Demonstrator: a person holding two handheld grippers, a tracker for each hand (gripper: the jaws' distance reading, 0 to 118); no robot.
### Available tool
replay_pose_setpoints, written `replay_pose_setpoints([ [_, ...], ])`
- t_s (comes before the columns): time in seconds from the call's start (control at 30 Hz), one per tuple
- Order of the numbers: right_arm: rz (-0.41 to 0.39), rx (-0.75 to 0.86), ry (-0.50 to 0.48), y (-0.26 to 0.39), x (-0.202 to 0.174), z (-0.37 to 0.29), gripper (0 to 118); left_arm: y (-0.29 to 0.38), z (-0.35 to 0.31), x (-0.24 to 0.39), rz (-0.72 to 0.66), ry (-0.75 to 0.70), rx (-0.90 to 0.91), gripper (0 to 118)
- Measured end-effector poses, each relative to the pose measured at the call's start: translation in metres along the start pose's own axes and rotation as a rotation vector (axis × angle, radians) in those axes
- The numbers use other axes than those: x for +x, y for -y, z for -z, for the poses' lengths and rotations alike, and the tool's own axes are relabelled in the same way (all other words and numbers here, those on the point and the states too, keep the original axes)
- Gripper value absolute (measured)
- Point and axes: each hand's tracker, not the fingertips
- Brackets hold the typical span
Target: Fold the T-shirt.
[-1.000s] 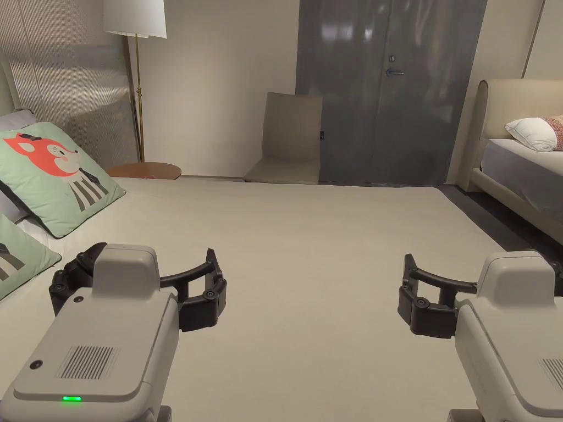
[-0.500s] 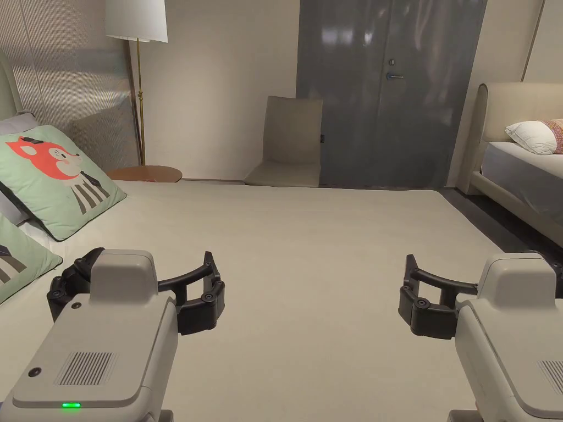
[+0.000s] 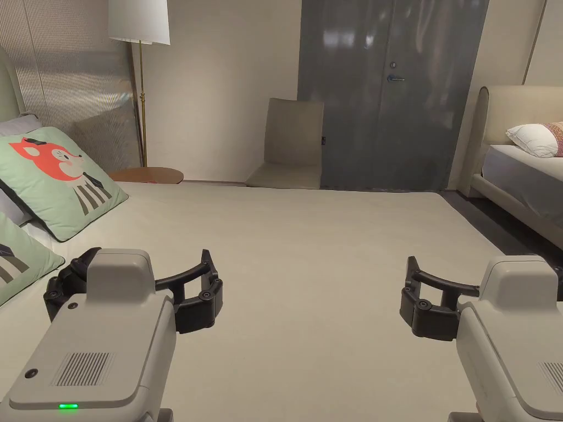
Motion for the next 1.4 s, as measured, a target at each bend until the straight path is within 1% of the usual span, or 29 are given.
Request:
replay_pose_setpoints([
  [0.53,-0.005,-0.005,-0.003,0.001,-0.001,-0.001,118,0.002,-0.002,0.002,-0.001,0.004,0.005,111],
  [0.7,0.005,-0.003,-0.003,0.001,-0.002,-0.001,118,0.001,-0.003,0.002,0.002,0.004,0.007,111],
  [0.83,-0.005,-0.002,0.007,-0.001,-0.004,-0.001,118,0.000,-0.003,0.000,0.000,0.004,0.008,111],
  [0.9,0.019,-0.038,-0.020,-0.004,-0.002,0.001,118,0.000,-0.003,-0.001,0.000,0.005,0.008,111],
  [1.0,0.051,-0.050,-0.044,-0.005,0.000,0.002,118,-0.001,-0.004,-0.001,0.000,0.008,0.005,111],
  [1.07,0.030,-0.052,-0.019,-0.006,-0.003,0.002,118,-0.001,-0.004,-0.001,0.000,0.007,0.004,111],
  [1.13,-0.005,-0.025,0.048,-0.005,-0.007,-0.001,118,-0.002,-0.004,-0.001,-0.002,0.006,0.004,111],
  [1.17,-0.009,-0.018,0.047,-0.005,-0.008,-0.001,118,-0.002,-0.005,-0.002,-0.004,0.007,0.003,111],
  [1.23,0.012,-0.024,0.020,-0.005,-0.006,-0.001,118,-0.002,-0.005,-0.002,-0.004,0.008,0.003,111],
  [1.4,0.054,-0.096,0.091,-0.009,-0.007,0.001,118,-0.004,-0.005,-0.002,-0.001,0.008,0.000,111],
])
